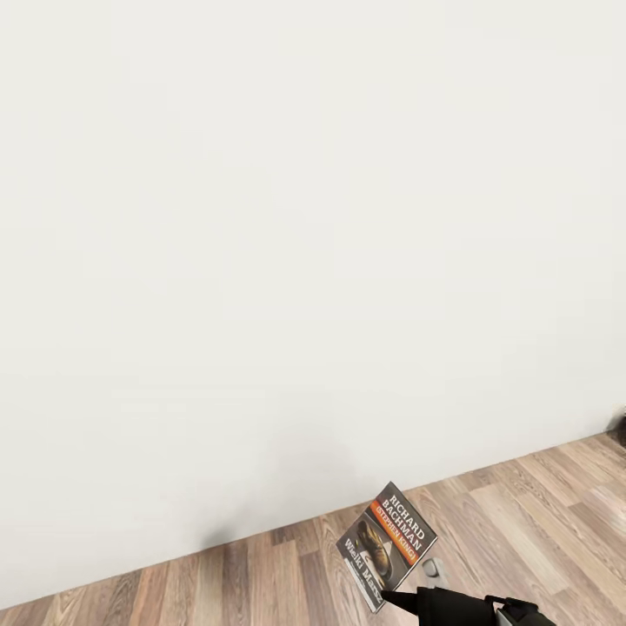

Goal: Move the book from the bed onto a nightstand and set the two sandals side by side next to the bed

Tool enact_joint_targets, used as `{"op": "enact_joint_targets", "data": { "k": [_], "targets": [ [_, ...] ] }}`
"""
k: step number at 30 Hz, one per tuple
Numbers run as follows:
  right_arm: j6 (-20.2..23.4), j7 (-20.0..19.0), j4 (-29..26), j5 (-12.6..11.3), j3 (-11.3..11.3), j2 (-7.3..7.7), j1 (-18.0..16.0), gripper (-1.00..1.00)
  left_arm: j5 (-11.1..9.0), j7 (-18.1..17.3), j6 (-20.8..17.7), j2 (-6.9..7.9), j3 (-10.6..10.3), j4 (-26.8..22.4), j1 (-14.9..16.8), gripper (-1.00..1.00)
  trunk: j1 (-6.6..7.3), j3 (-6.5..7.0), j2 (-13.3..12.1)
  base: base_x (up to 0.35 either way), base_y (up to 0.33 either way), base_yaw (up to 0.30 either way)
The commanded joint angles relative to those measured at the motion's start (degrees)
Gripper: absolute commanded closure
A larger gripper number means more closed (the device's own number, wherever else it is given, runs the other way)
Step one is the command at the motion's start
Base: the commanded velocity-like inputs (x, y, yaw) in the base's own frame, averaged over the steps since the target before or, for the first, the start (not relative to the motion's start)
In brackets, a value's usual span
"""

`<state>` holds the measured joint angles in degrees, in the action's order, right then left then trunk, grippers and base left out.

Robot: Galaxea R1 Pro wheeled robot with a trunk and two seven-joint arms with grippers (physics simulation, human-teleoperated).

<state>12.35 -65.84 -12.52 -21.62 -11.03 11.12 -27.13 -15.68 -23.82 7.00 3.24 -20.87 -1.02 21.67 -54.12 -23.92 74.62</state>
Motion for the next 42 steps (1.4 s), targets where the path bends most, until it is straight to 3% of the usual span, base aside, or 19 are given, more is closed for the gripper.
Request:
{"op": "enact_joint_targets", "data": {
  "k": [1, 19, 25, 42],
  "targets": [
    [0.6, 0.0, 0.0, -0.6, -0.4, 0.04, 0.0, 1.00, -0.5, -0.2, 0.2, 0.01, -0.5, 0.1, 0.0, -1.00, 0.00, -0.06, 0.0, 0.006, 0.000, -0.010],
    [0.6, 0.0, 0.0, -0.6, -0.4, 0.04, 0.0, 1.00, -0.5, -0.2, 0.2, 0.01, -0.5, 0.1, 0.1, -1.00, 0.00, -0.06, 0.0, 0.005, 0.000, -0.239],
    [0.6, 0.0, 0.0, -0.6, -0.4, 0.04, 0.0, 1.00, -0.5, -0.2, 0.2, -0.12, -0.5, 0.1, 0.0, -1.00, 0.00, -0.06, 0.0, 0.257, 0.000, -0.232],
    [0.6, -0.1, 0.0, -0.6, -0.4, -0.03, 0.0, 1.00, -0.5, -0.2, 0.2, -0.34, -0.5, 0.1, 0.0, -1.00, 0.00, -0.06, 0.0, 0.124, 0.000, -0.012]
  ]
}}
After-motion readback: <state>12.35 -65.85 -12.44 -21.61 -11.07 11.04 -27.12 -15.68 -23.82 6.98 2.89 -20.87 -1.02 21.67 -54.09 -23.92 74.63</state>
